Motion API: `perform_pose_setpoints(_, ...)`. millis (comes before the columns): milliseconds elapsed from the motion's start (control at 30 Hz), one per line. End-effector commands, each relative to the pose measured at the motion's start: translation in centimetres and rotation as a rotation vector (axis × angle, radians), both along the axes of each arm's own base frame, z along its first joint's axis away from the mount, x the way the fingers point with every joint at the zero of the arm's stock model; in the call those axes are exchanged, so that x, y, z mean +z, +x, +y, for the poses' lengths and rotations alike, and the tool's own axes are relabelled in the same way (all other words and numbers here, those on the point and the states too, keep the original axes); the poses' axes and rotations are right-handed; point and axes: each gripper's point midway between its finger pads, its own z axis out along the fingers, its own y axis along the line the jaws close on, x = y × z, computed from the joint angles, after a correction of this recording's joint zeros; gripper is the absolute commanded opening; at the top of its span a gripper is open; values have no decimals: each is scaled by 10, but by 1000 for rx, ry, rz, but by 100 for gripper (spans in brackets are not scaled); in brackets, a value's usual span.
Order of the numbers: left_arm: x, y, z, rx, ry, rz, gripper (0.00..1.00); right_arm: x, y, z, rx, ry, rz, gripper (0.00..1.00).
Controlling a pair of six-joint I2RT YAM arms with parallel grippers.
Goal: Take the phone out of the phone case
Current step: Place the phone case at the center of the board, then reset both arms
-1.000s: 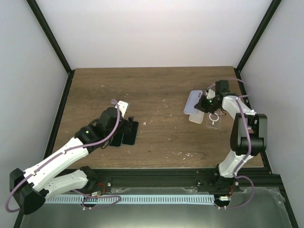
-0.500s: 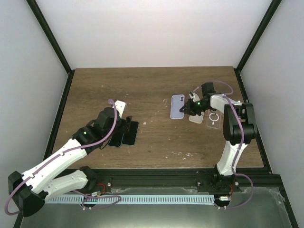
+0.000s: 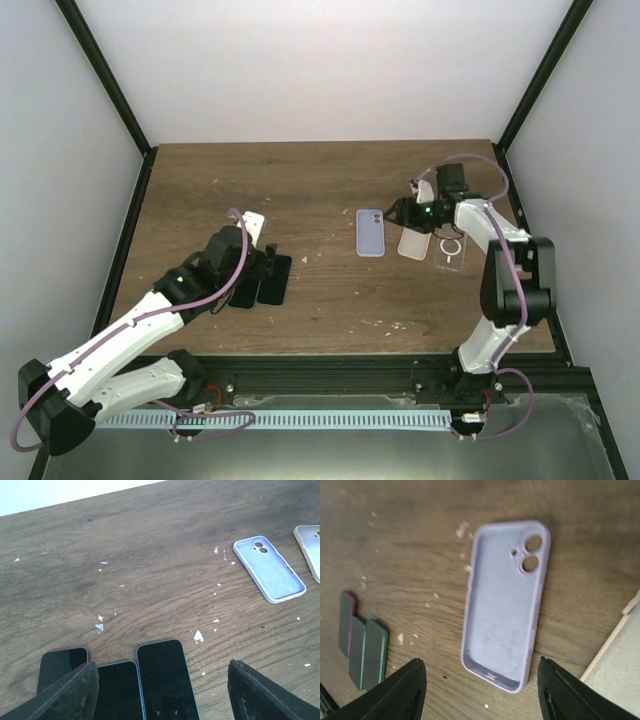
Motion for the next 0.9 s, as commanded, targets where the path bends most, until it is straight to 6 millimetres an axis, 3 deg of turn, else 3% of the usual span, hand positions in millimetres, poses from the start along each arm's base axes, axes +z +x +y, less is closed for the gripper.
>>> perform_pose_setpoints(0,0,1,7,16,30,-13,72,59,5,-10,16,-47,-247,63)
perform_pose_setpoints(167,7,3,10,44,21,-17,82,117,-2,-28,-53,-146,-531,73)
perform_pose_setpoints(233,15,6,10,60,22,-8,88,154,-12,-31,-55,-165,-686,96)
perform_pose_setpoints(267,18,9,12,67,29,-2,89,168,-17,-32,-56,-169,-747,100)
perform_pose_setpoints(367,30,22,37,161,43,-5,96,212,-37,-22,19,-153,-934,100)
perform_pose_setpoints(467,38,30,57,230,-25,-34,100,236,-46,-16,84,-161,-1006,100)
perform_pose_setpoints(600,37,31,66,282,-134,-127,100,249,-57,-12,107,-137,-1049,100)
perform_pose_setpoints(767,43,26,101,465,-123,-173,100,223,-44,-35,-96,-93,-937,100)
perform_pose_setpoints(867,52,22,111,517,-144,-209,100,225,-46,-31,-103,-45,-908,100)
